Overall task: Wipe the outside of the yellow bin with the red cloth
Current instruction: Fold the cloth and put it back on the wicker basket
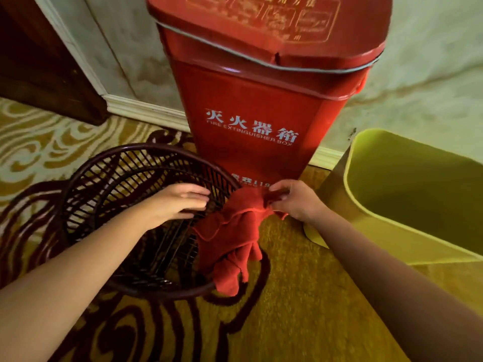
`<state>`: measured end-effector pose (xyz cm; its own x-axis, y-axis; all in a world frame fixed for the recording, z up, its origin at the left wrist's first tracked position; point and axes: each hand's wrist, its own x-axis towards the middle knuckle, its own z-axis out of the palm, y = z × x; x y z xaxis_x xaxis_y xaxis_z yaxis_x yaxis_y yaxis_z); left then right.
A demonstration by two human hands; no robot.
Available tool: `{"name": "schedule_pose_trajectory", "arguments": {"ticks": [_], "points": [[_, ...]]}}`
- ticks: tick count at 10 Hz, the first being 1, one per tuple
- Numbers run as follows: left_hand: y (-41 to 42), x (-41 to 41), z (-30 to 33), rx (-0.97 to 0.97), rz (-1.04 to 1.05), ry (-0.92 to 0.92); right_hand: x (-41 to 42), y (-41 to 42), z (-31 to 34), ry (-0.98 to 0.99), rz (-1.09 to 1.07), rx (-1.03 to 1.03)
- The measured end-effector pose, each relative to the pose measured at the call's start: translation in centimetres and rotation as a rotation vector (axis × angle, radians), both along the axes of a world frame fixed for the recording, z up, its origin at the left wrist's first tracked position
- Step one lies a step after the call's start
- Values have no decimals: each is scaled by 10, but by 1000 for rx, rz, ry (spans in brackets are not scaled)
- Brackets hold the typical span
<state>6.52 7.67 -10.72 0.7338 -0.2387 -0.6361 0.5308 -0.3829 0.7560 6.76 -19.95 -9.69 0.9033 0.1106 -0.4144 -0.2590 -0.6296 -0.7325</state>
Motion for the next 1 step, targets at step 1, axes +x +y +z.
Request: {"name": "schedule_pose_trajectory", "arguments": {"ticks": [1], "points": [[-4,-6,53,-54,-37,44,-3,-3,45,30,-28,32]]}}
